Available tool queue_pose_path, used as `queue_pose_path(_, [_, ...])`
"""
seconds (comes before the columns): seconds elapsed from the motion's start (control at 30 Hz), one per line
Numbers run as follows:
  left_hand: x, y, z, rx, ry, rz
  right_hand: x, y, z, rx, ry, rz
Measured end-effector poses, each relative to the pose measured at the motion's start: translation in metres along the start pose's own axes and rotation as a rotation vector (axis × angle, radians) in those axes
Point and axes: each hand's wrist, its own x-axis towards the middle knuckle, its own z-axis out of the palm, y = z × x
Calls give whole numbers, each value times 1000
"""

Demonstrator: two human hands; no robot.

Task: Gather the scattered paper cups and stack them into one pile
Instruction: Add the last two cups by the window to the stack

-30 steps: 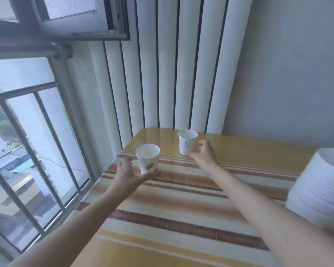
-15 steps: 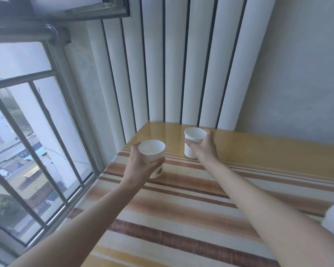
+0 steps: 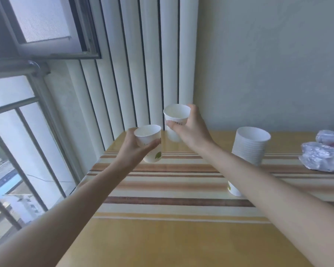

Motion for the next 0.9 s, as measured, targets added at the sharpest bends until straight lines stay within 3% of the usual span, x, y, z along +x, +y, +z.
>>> queue_pose_path(0.4, [-16,83,59,-92,-142,125,-19,7,-169,-96,176,105])
queue_pose_path(0.57, [-14,98,74,-121,-165,152,-31,35,-180,-99,88,137])
queue_pose_path(0.73, [-7,117,82,-161,-158,184,-23,36,-178,-2,111,89])
queue_pose_path(0.9, [2,127,84,-197,-144,199,-15,55,-164,-147,-56,201])
